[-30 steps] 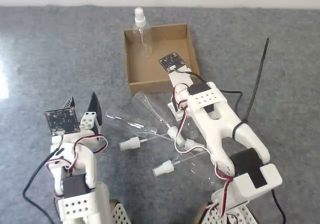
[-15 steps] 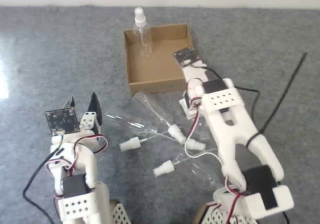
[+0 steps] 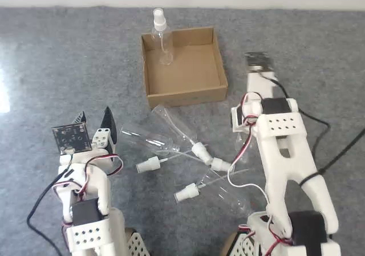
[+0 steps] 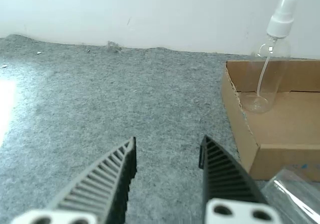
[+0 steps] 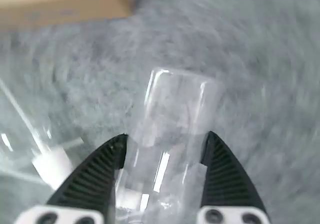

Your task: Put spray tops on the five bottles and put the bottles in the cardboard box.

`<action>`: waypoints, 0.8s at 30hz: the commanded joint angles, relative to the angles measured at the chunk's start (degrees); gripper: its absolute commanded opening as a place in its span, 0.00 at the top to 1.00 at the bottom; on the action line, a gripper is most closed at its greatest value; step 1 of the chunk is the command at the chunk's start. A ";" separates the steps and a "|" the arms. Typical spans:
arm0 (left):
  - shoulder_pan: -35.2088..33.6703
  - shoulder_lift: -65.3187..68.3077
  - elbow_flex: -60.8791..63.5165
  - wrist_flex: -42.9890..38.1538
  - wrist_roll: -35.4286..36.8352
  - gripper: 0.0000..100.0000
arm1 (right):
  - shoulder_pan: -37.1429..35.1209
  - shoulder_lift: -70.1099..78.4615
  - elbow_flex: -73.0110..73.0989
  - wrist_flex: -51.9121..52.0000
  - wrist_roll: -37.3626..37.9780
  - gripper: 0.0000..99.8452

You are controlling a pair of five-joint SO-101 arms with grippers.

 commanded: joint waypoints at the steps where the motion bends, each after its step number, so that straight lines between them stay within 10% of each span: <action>1: 0.18 -0.70 0.04 -3.08 -2.81 0.81 | 1.36 -4.26 -0.62 0.13 -14.42 0.93; 24: 0.18 -0.70 0.04 -3.08 -2.99 0.81 | 10.95 -4.09 5.01 -1.89 -45.89 0.93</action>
